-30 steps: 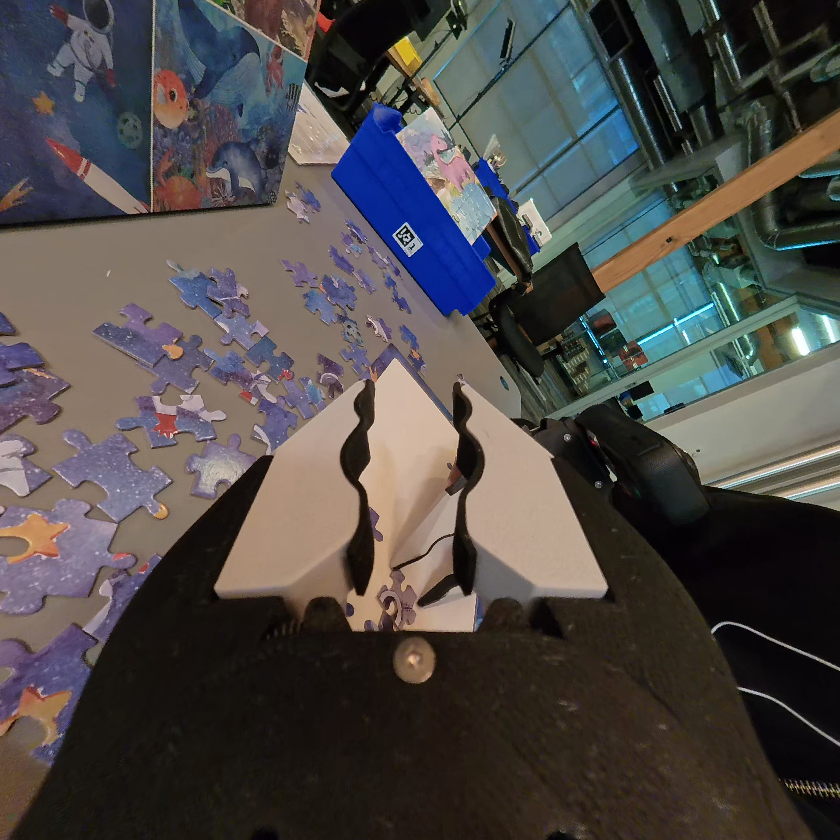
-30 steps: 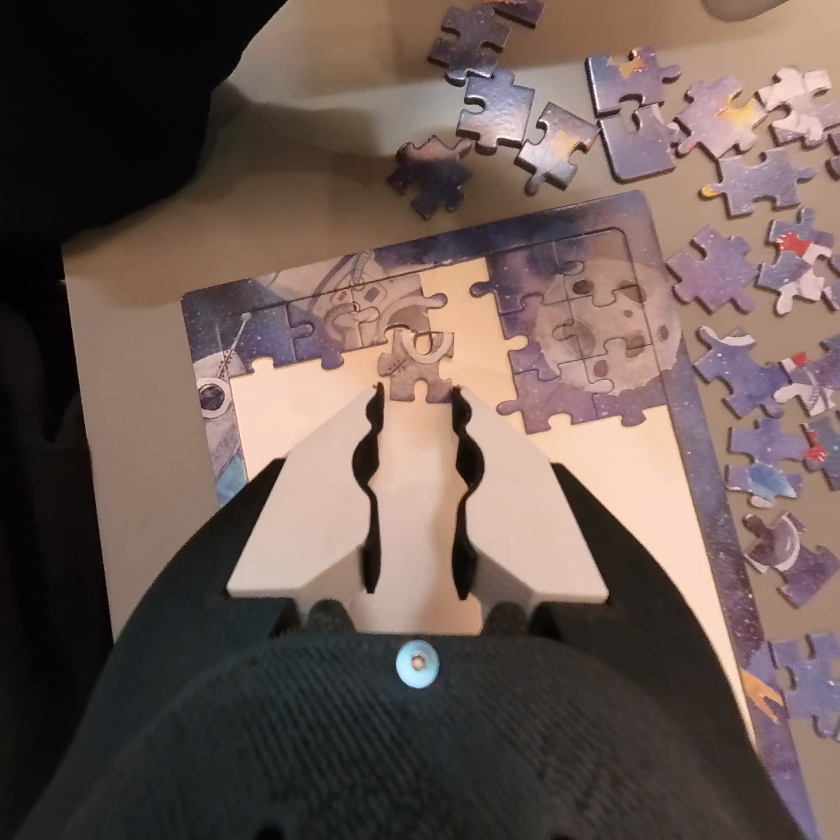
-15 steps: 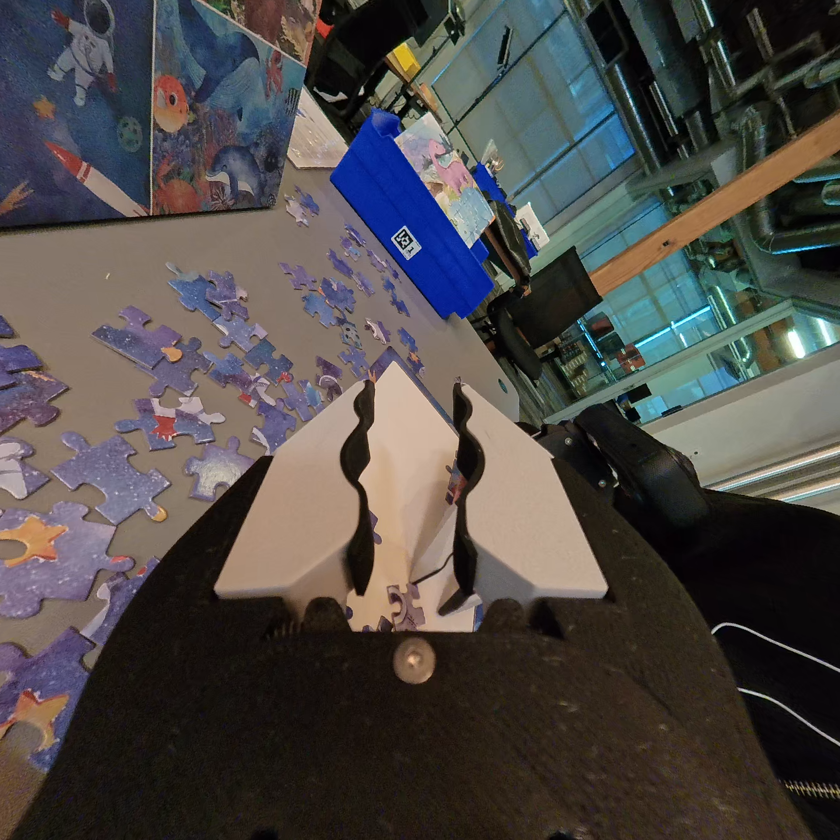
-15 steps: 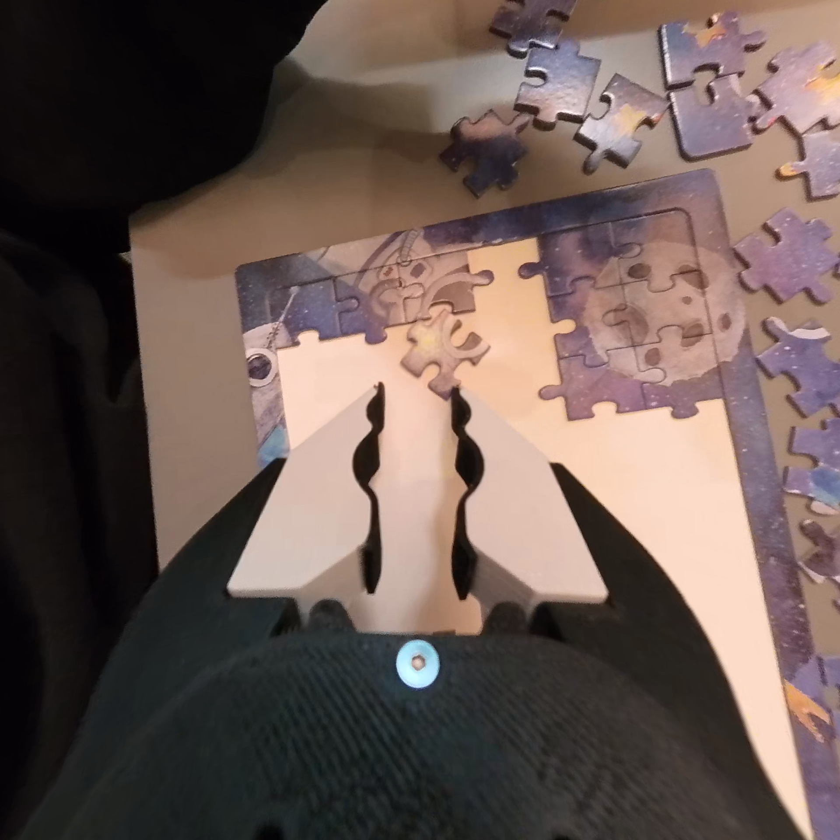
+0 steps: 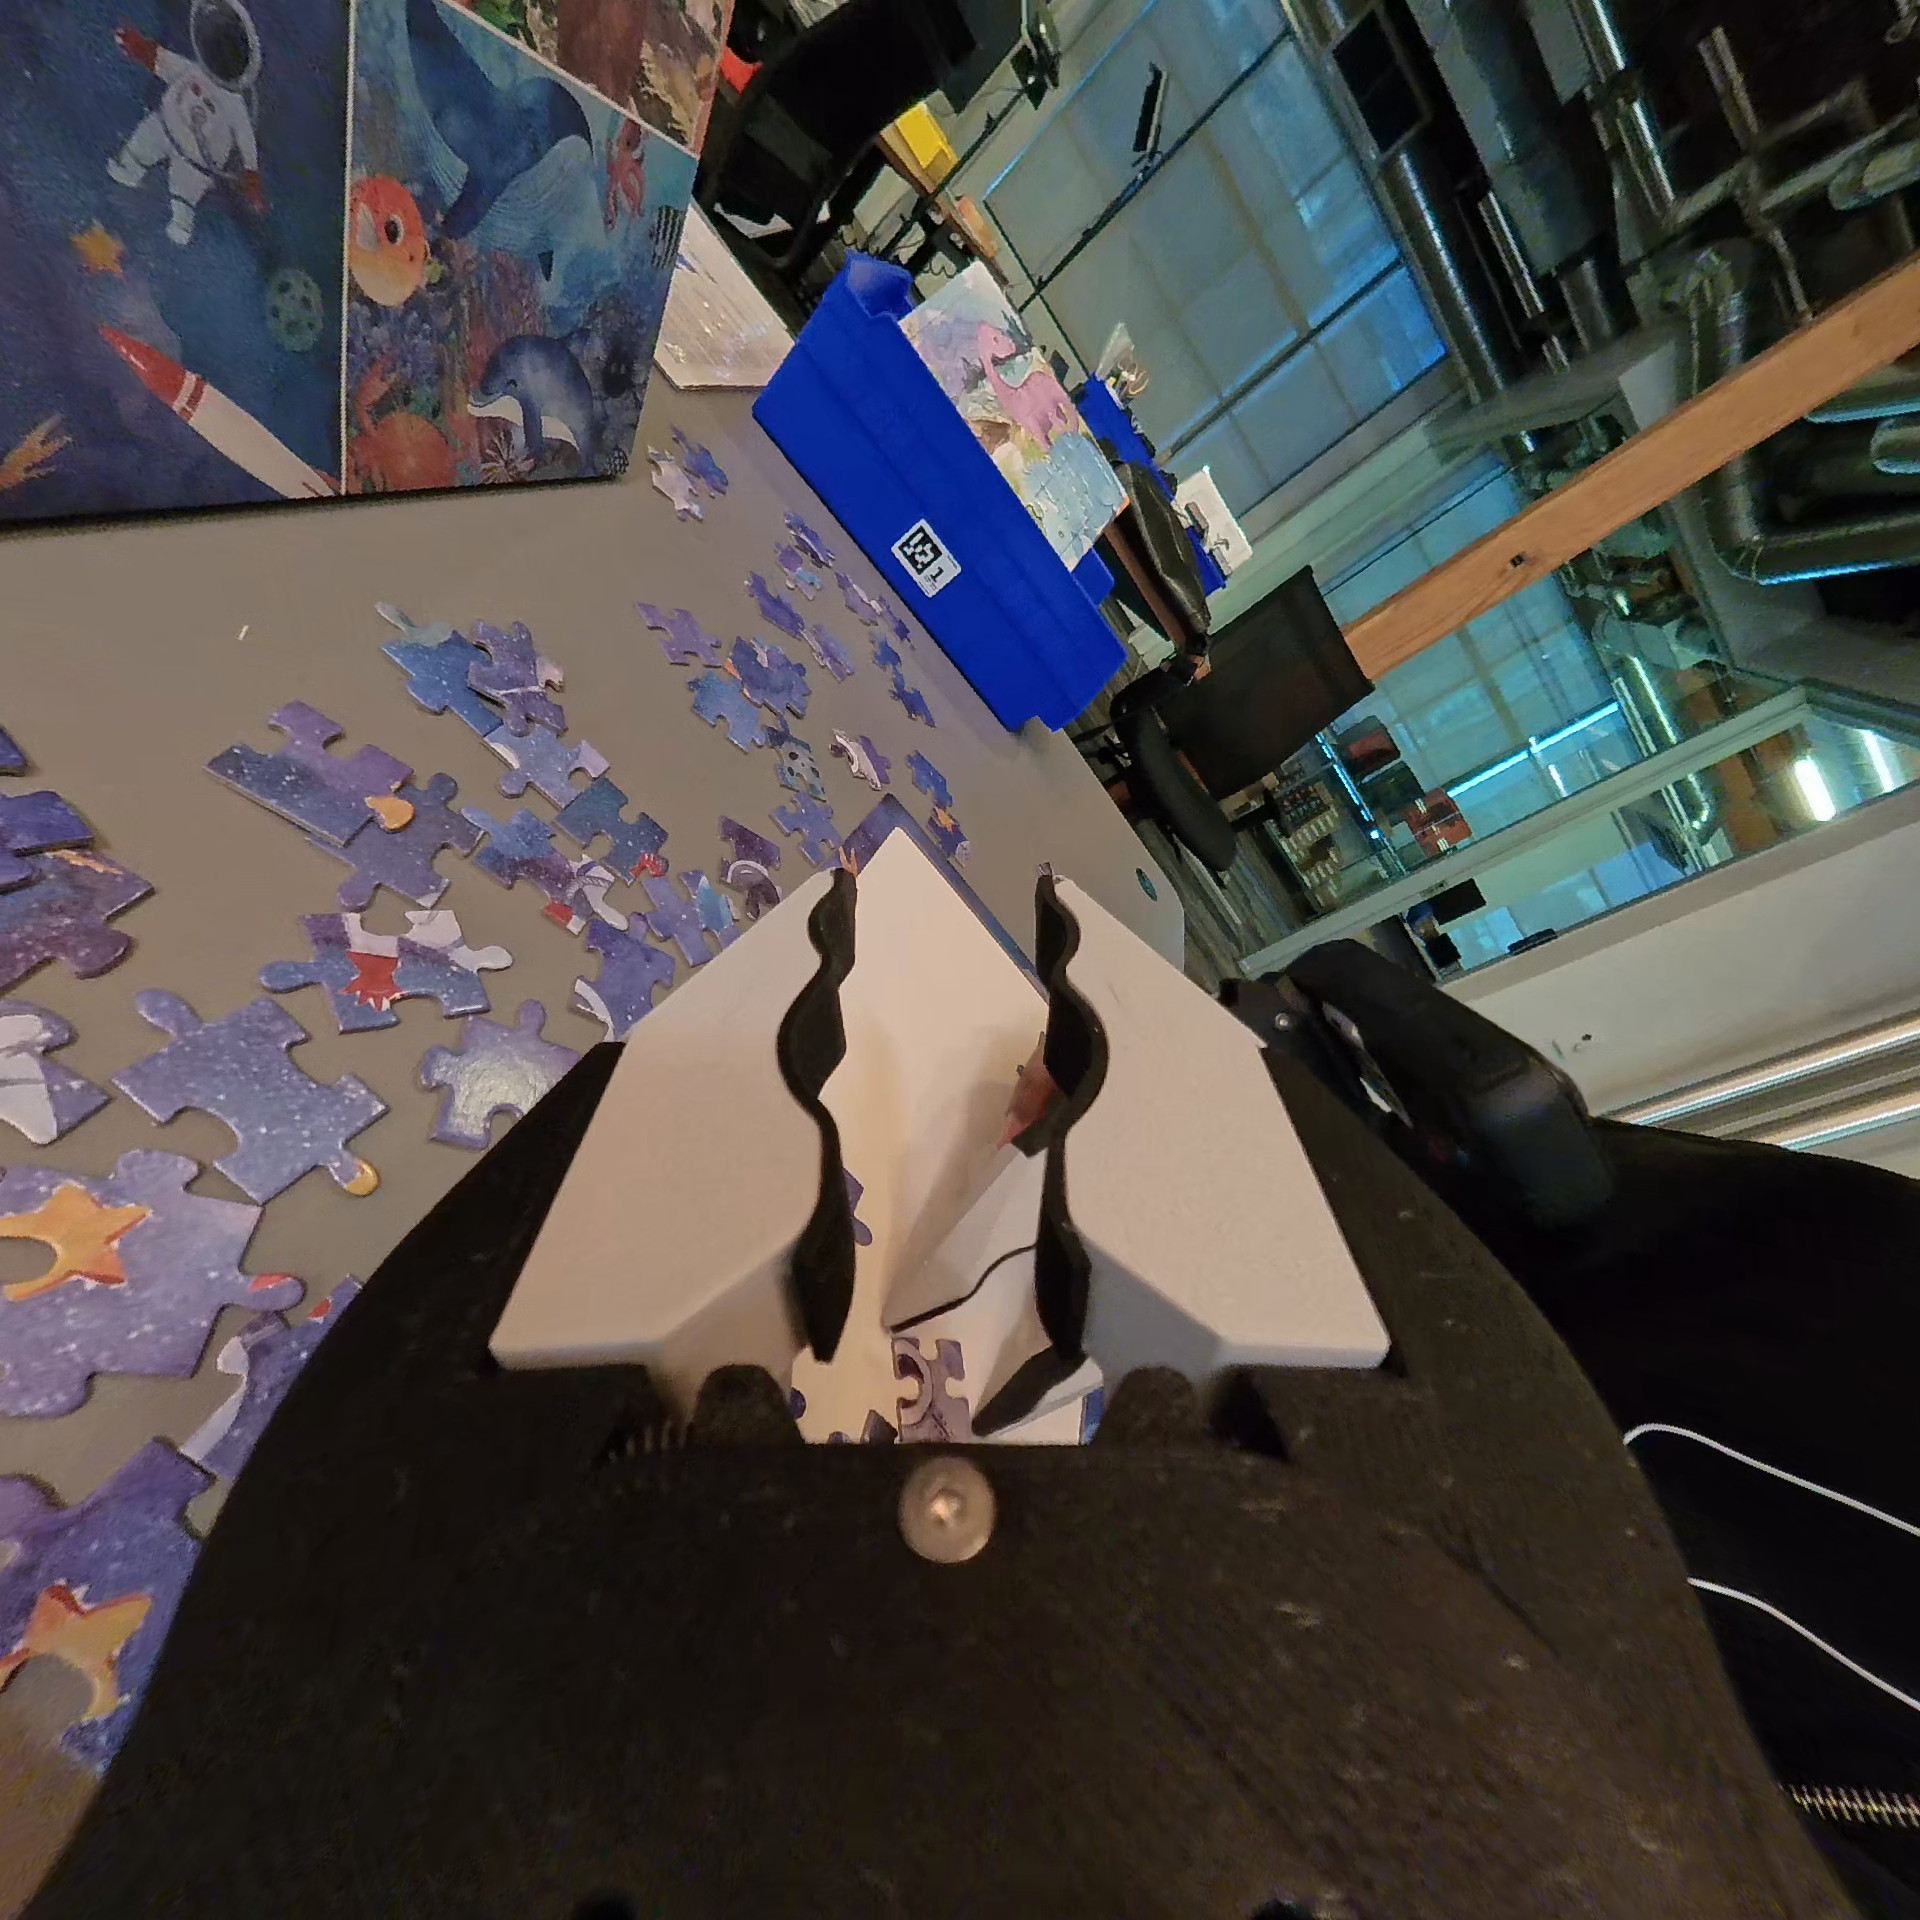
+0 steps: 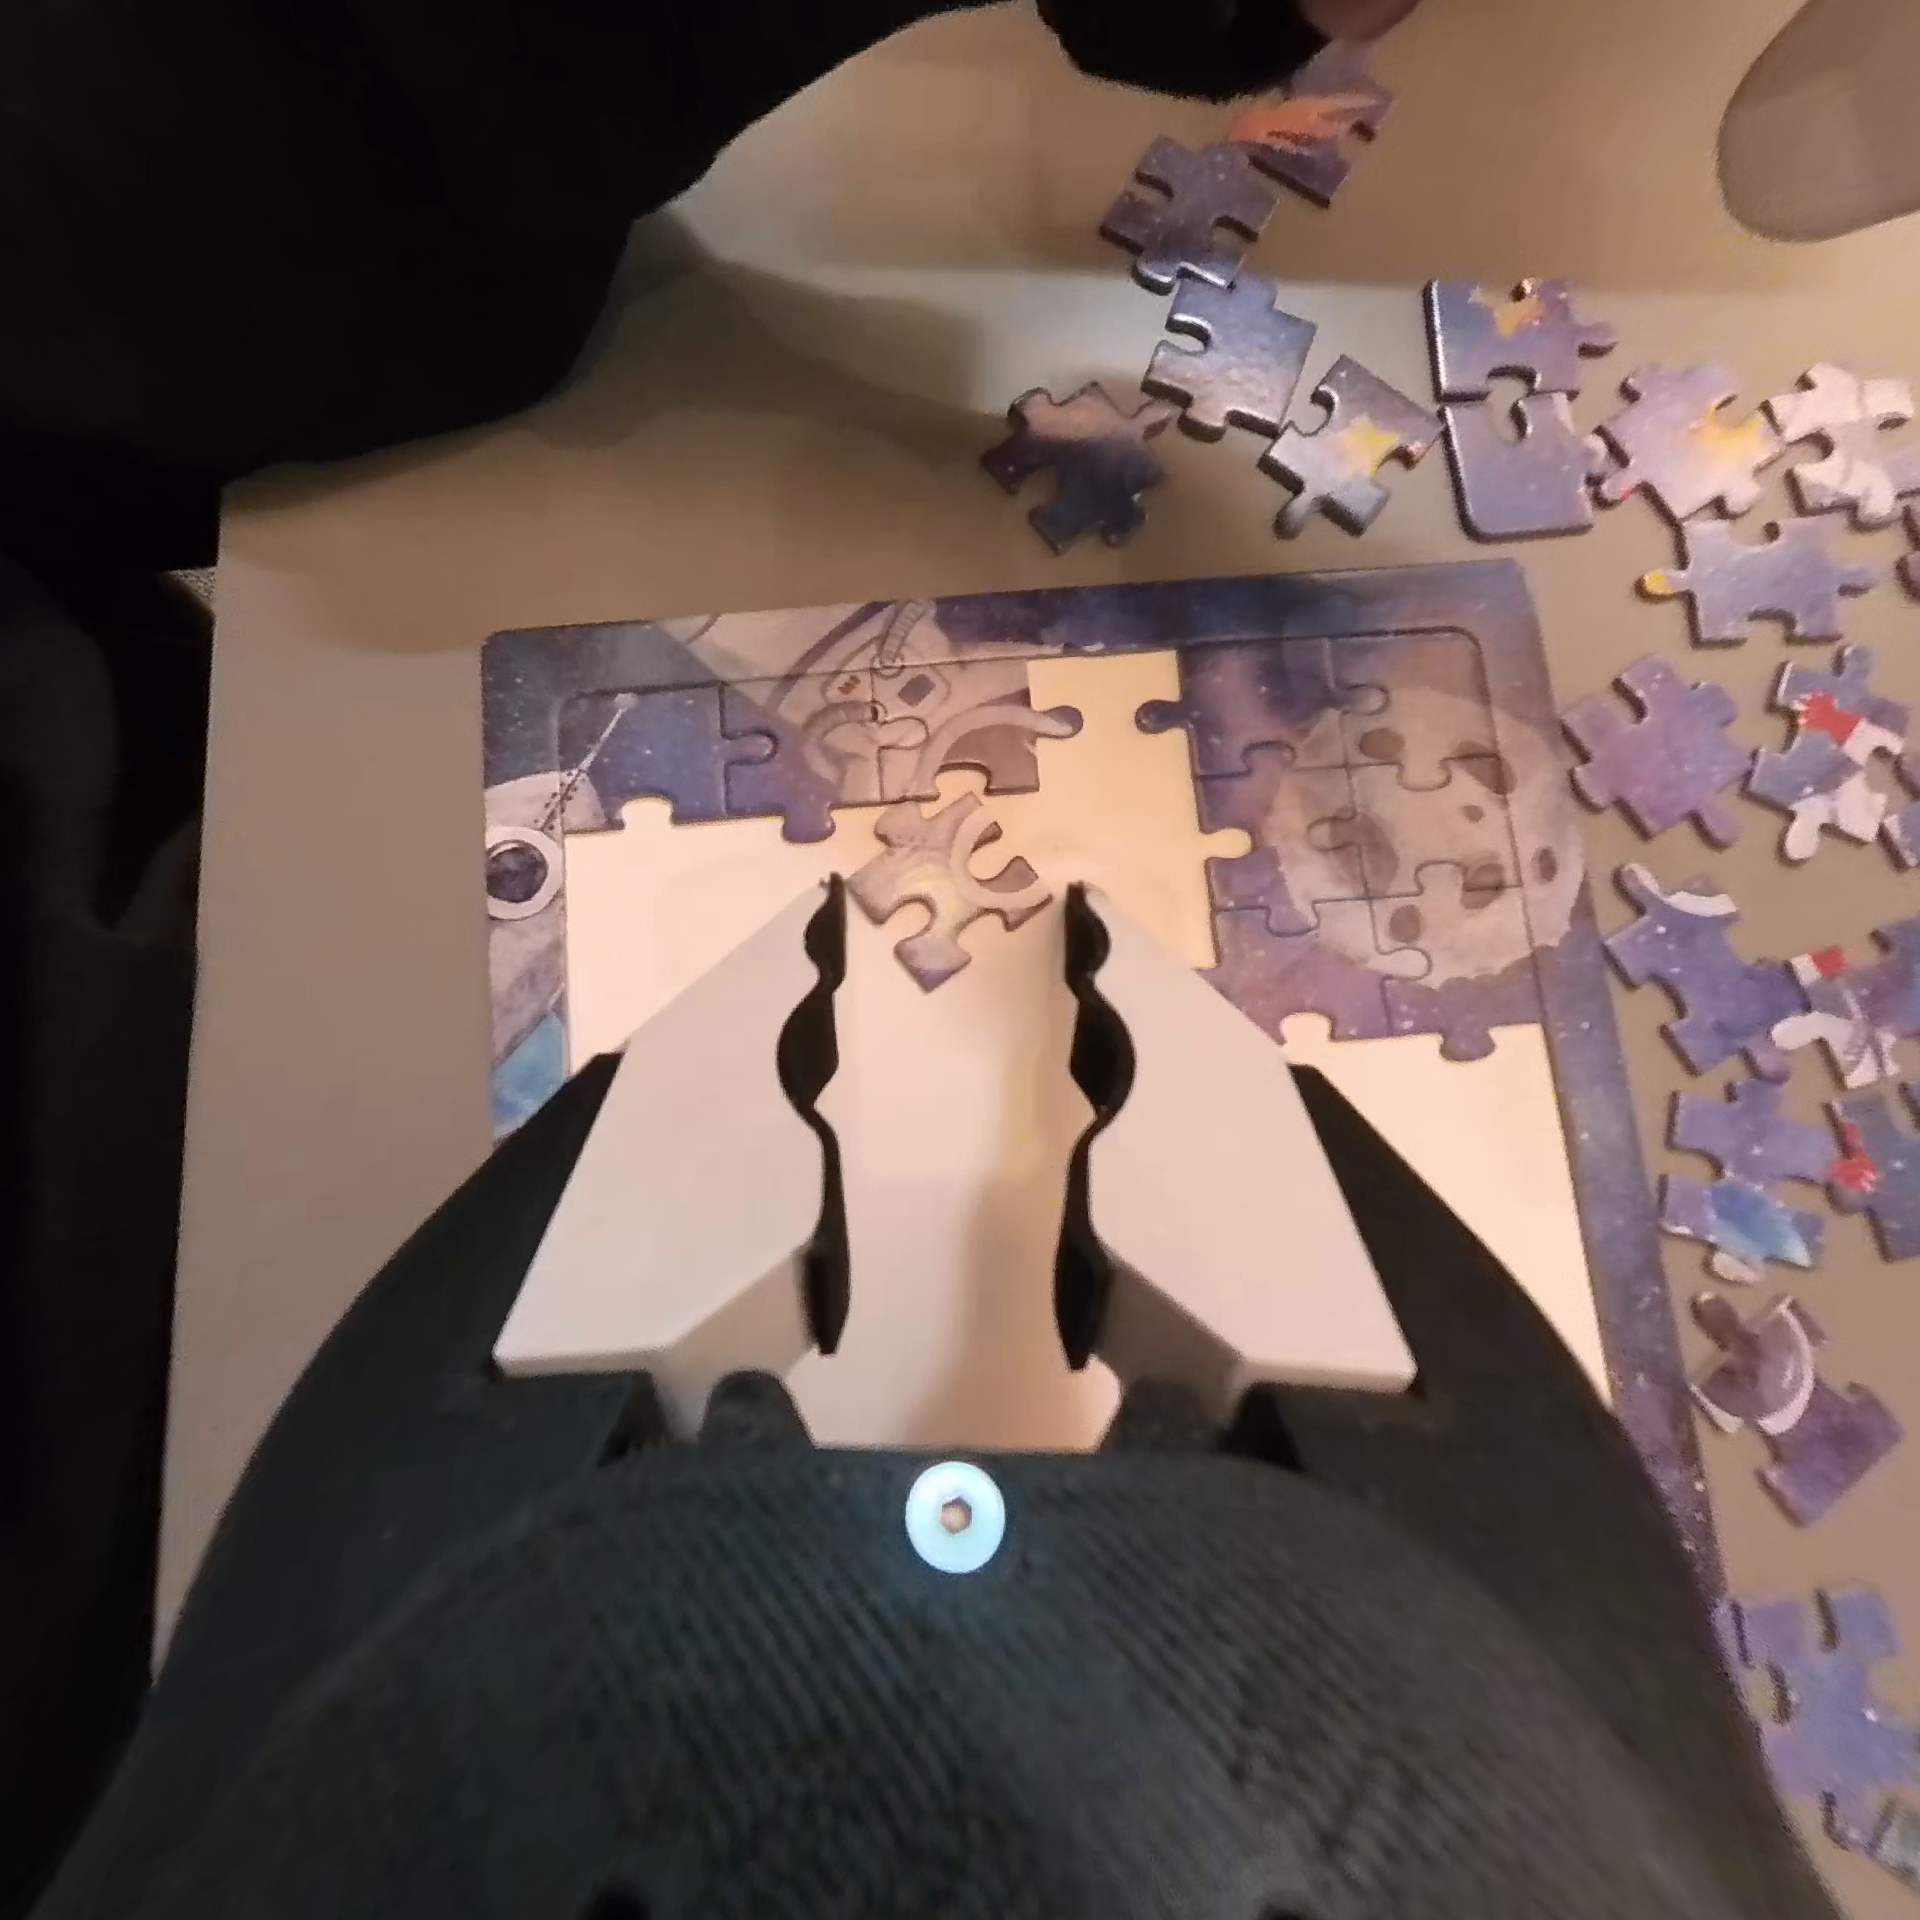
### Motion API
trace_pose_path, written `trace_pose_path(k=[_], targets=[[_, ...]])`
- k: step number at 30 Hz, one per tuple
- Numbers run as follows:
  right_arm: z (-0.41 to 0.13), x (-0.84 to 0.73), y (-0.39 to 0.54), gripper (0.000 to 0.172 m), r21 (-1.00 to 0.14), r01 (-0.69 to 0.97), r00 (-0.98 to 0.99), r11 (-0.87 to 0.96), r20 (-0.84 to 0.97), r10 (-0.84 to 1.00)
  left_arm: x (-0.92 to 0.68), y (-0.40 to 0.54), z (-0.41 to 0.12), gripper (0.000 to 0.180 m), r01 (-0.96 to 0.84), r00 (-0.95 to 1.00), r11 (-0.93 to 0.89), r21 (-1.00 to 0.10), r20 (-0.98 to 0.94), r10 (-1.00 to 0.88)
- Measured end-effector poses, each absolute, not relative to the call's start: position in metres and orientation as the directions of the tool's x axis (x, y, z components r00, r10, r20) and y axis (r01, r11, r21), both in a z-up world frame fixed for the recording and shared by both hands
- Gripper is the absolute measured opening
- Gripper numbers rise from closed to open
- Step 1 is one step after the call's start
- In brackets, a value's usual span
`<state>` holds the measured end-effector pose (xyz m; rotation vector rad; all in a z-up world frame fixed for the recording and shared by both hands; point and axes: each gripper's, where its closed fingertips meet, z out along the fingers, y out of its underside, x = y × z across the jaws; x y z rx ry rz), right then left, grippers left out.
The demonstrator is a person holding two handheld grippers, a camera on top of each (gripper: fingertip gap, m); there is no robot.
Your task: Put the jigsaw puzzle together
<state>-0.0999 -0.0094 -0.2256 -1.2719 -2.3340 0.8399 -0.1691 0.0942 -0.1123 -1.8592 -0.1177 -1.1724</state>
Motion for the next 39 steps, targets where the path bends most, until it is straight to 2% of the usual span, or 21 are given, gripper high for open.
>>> trace_pose_path(k=[10,13,17,21,30,34,39], targets=[[-0.225,-0.096,0.007,0.037,-0.610,0.681,-0.478,0.405,0.050,0.877,-0.169,0.094,-0.112,0.033,0.503,0.544,-0.584,-0.638,0.758,-0.359],[-0.224,-0.095,0.020,0.030,-0.598,0.708,-0.418,0.375,0.072,0.905,-0.170,0.094,-0.112,0.033,0.505,0.544,-0.582,-0.637,0.758,-0.359],[-0.218,-0.098,0.003,0.037,-0.650,0.693,-0.414,0.312,-0.004,0.910,-0.170,0.094,-0.112,0.033,0.505,0.545,-0.582,-0.637,0.758,-0.357],[-0.226,-0.097,0.001,0.044,-0.623,0.704,-0.415,0.341,0.030,0.909,-0.169,0.094,-0.112,0.033,0.503,0.545,-0.584,-0.637,0.758,-0.358],[-0.223,-0.093,0.035,0.035,-0.603,0.740,-0.310,0.297,0.086,0.947,-0.170,0.094,-0.112,0.033,0.507,0.545,-0.580,-0.638,0.758,-0.358],[-0.219,-0.096,0.022,0.037,-0.641,0.718,-0.328,0.271,0.032,0.944,-0.169,0.094,-0.112,0.033,0.504,0.546,-0.582,-0.638,0.758,-0.358],[-0.225,-0.098,0.014,0.042,-0.630,0.720,-0.354,0.291,0.027,0.935,-0.170,0.094,-0.112,0.033,0.506,0.546,-0.581,-0.637,0.758,-0.357]])
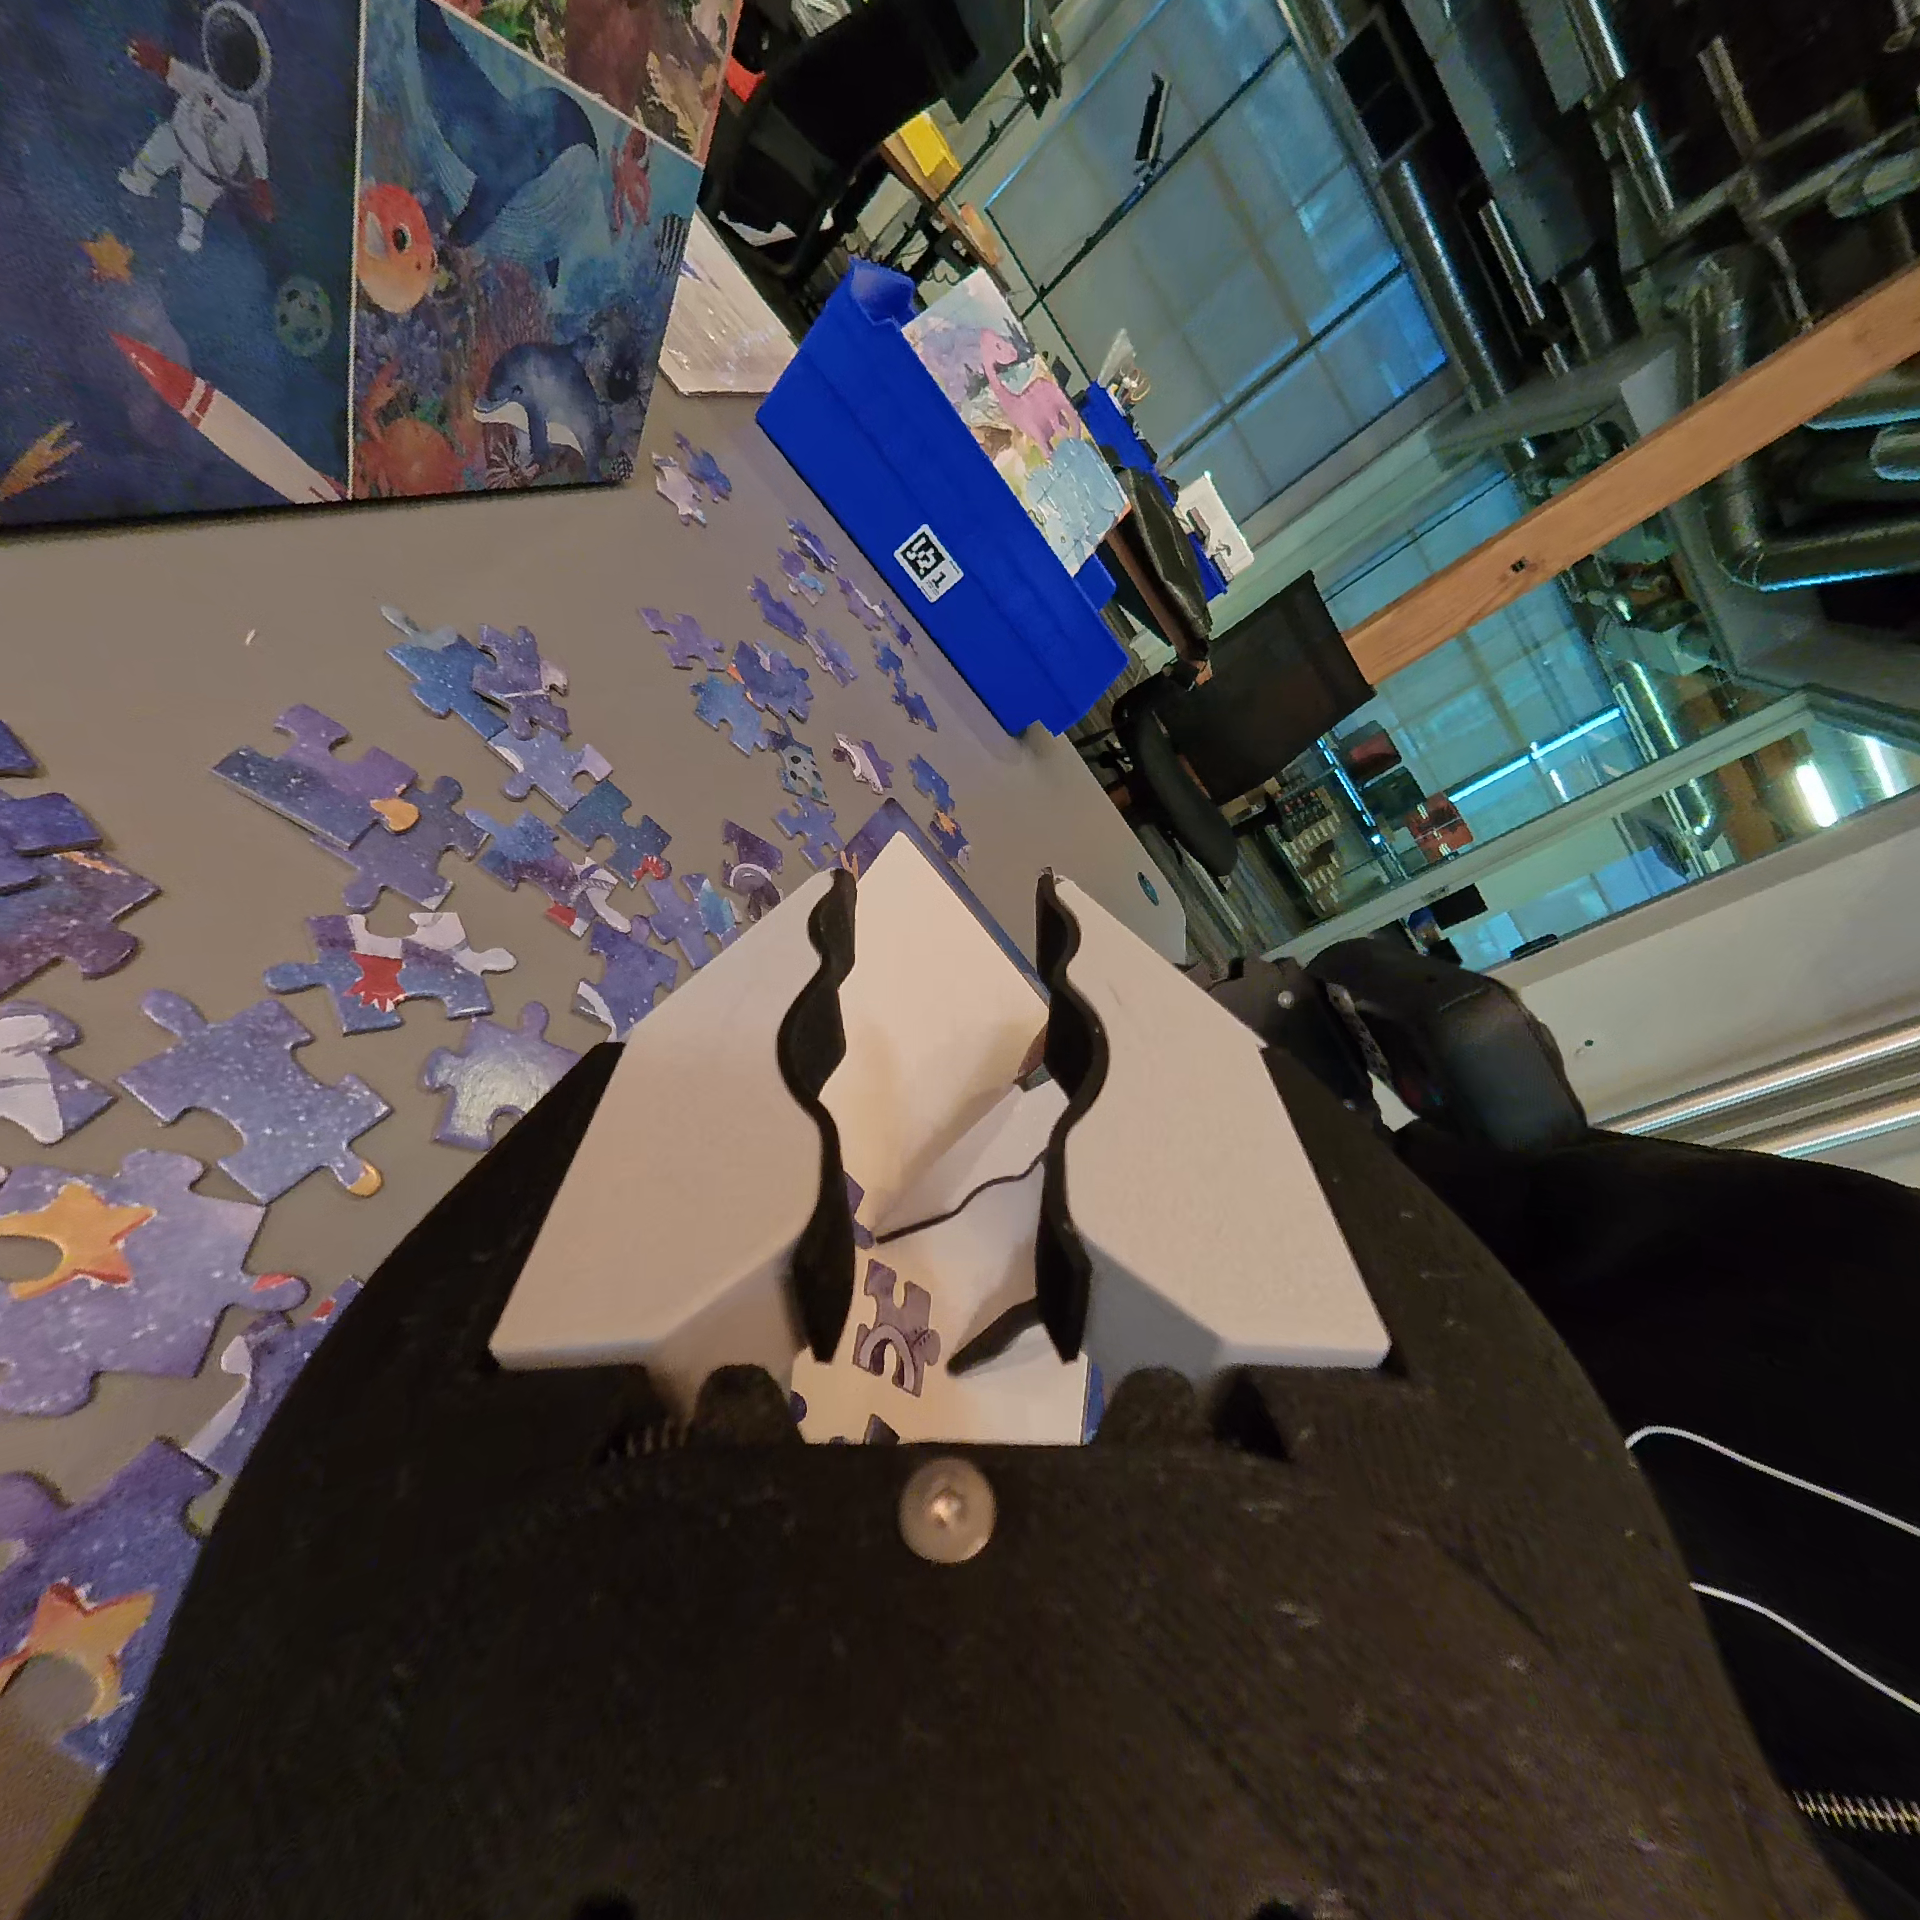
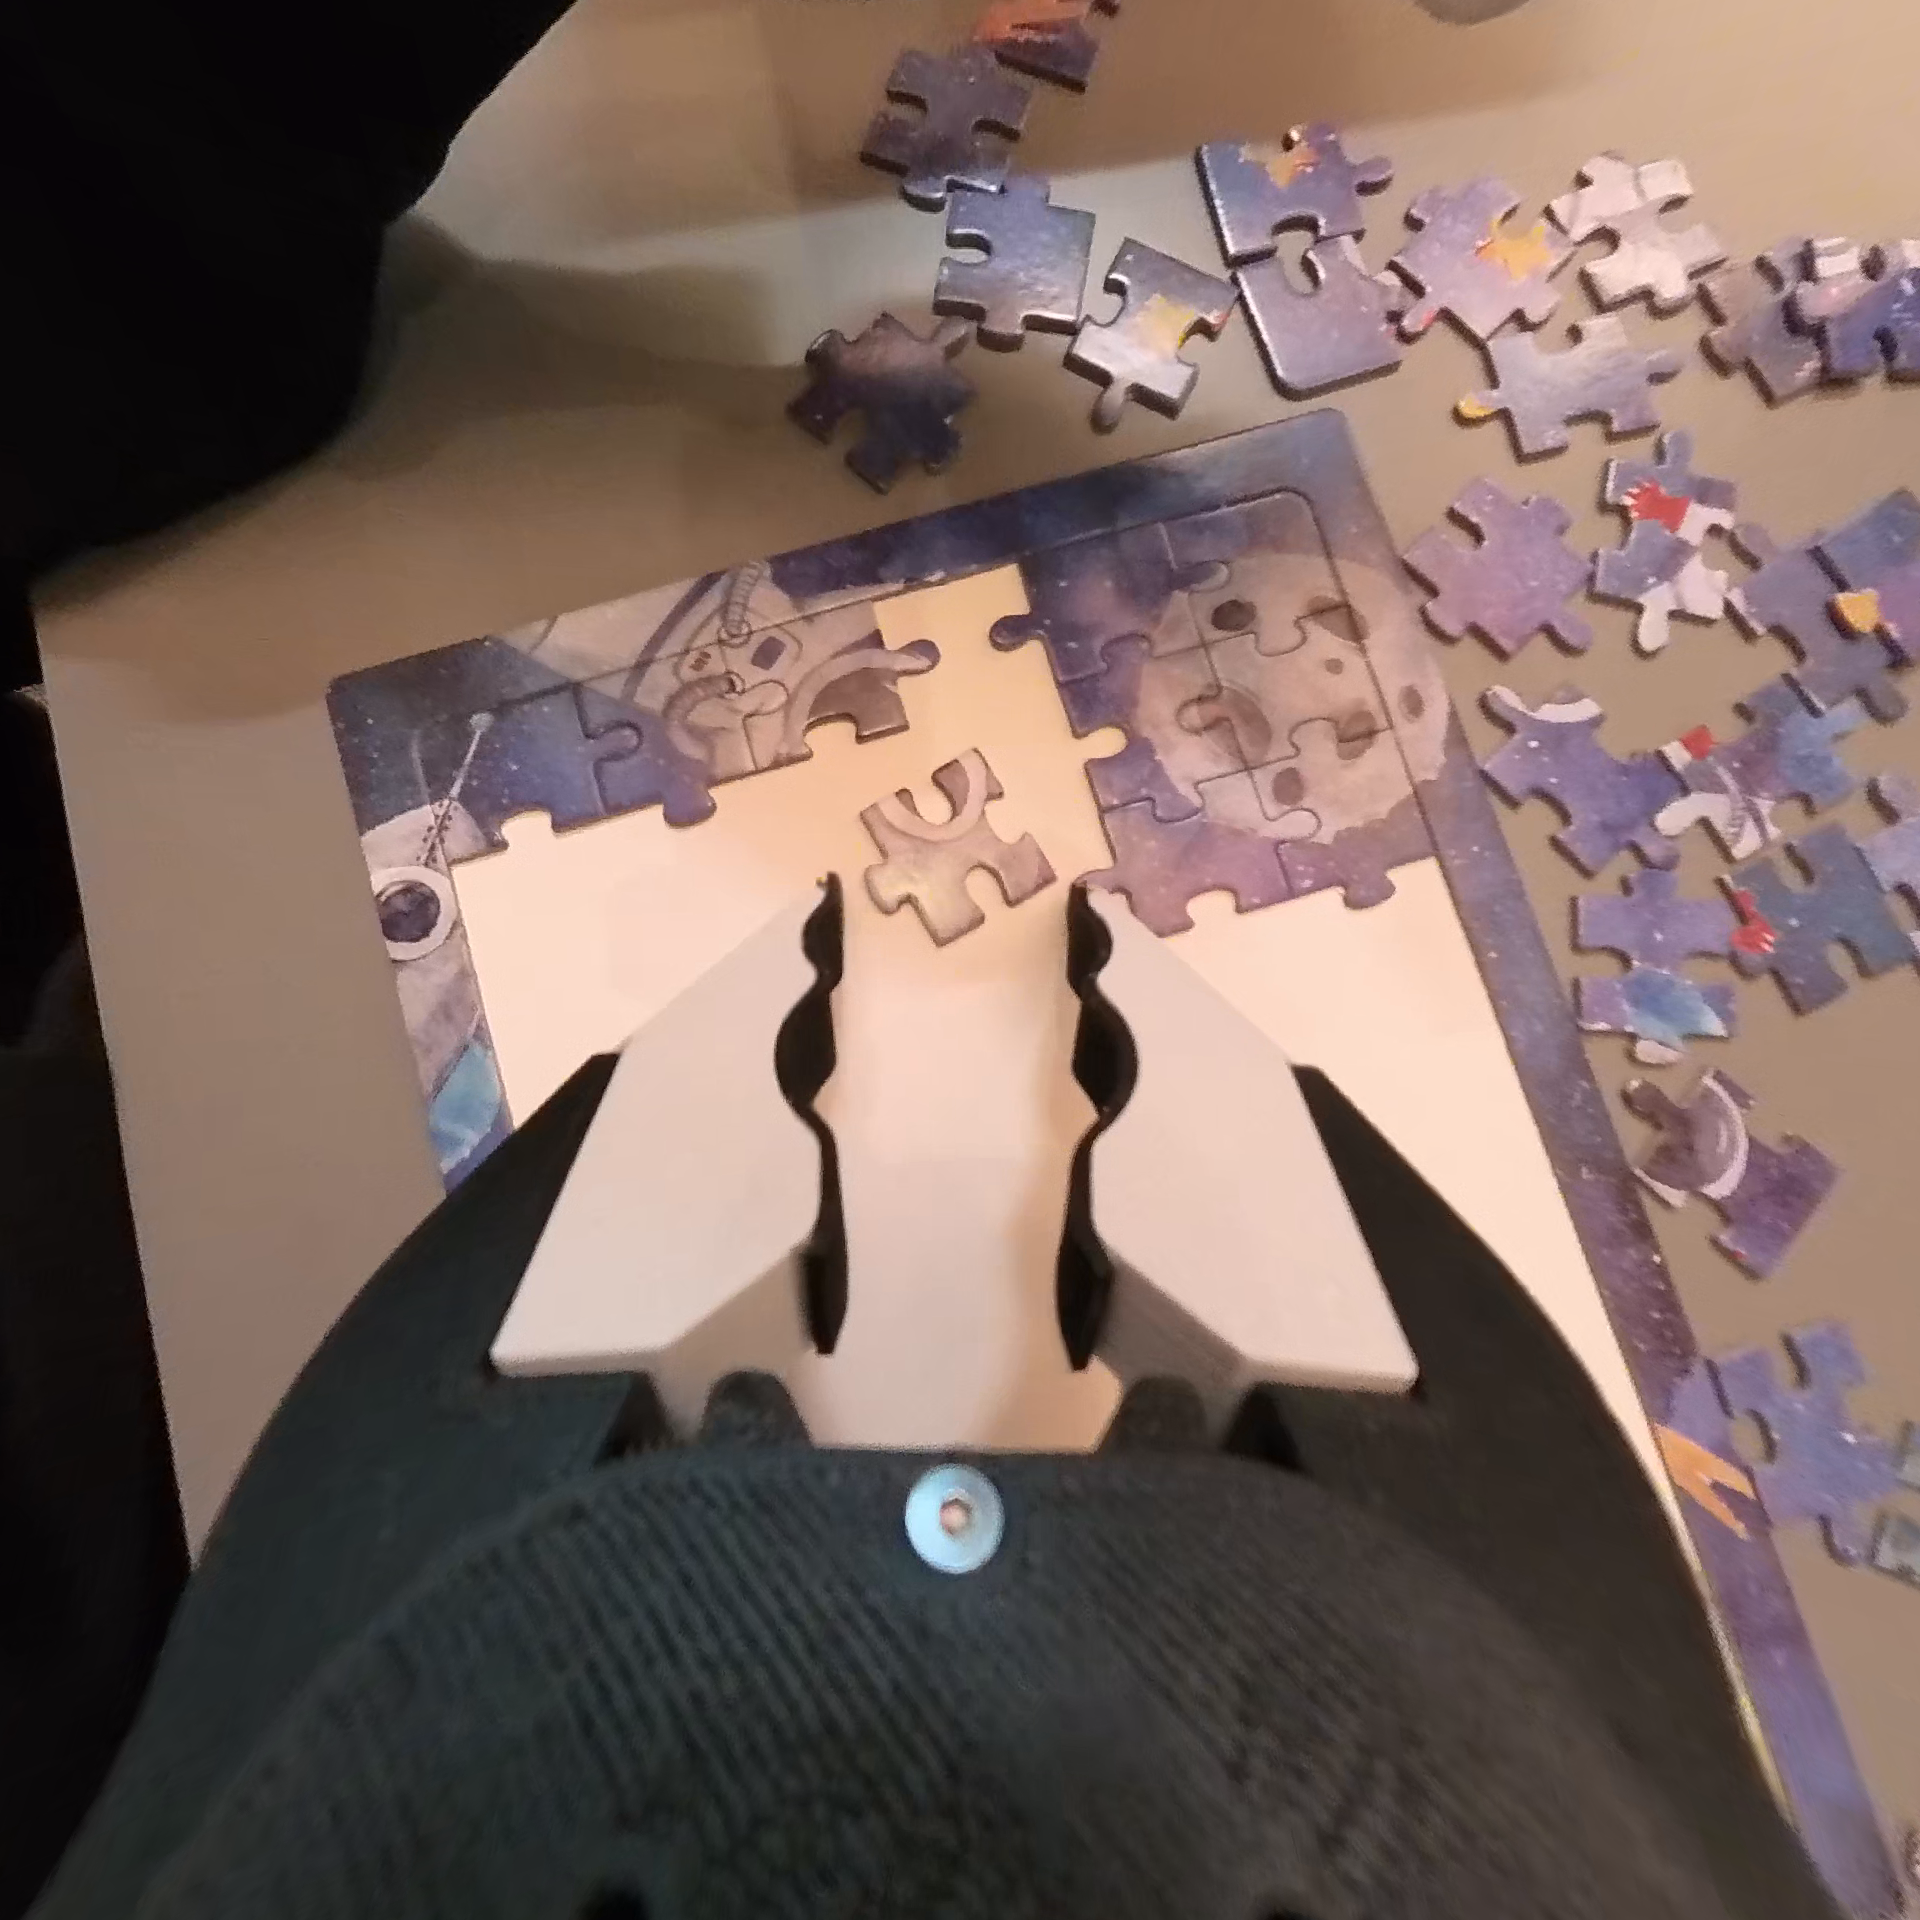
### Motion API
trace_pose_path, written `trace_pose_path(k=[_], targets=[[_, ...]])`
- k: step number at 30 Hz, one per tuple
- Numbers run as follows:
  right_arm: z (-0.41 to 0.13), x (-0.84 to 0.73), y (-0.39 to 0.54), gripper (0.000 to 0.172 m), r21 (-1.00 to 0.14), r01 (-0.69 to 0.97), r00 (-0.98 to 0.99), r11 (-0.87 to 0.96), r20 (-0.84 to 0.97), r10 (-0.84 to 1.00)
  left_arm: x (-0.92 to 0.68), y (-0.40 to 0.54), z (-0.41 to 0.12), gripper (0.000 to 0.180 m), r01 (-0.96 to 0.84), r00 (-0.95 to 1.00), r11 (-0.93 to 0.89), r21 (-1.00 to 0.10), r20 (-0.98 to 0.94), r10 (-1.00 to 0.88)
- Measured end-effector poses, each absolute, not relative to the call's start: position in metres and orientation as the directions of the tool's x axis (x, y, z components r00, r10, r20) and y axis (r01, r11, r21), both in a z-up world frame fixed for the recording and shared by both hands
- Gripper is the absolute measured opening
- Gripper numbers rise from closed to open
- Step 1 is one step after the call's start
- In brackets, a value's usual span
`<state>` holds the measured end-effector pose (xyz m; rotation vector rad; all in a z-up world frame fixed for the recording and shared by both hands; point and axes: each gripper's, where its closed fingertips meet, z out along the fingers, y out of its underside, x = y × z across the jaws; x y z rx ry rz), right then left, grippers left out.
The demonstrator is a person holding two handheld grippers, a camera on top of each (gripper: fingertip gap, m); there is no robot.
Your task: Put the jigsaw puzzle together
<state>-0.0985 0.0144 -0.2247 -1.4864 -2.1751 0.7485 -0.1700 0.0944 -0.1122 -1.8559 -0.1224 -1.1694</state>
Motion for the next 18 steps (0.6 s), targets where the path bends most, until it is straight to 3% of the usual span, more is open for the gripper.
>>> trace_pose_path(k=[18], targets=[[-0.222,-0.081,-0.024,0.034,-0.625,0.730,-0.473,0.278,-0.168,0.865,-0.170,0.095,-0.112,0.033,0.509,0.545,-0.578,-0.638,0.758,-0.357]])
